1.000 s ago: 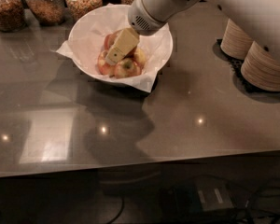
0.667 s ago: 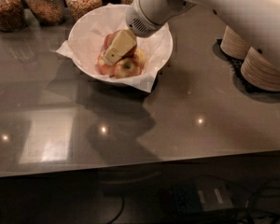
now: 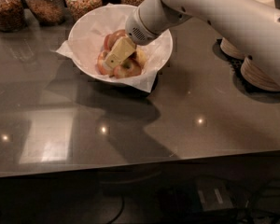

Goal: Pick apple from white bowl

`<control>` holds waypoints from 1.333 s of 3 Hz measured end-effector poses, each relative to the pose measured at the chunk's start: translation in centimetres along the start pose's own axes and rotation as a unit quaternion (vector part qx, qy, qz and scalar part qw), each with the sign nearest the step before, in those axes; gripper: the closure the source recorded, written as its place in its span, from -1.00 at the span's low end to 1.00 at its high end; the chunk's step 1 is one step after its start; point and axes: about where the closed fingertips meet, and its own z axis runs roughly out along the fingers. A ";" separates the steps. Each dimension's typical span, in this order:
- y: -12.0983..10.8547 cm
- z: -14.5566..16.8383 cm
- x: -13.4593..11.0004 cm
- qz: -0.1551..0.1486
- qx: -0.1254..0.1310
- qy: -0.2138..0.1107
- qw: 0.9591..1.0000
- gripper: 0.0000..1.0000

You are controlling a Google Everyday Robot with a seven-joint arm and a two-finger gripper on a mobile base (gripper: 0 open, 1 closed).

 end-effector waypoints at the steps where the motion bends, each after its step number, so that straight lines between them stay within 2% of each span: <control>1: 0.1 1.0 0.6 0.001 -0.009 0.000 1.000 -1.00; 3: -0.3 0.8 0.0 0.000 -0.005 -0.011 1.000 -0.21; 4: -0.8 0.4 -0.3 -0.001 0.003 -0.016 1.000 -0.03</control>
Offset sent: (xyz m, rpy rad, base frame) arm 0.0095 0.0014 -0.0126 0.0237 0.0086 0.0115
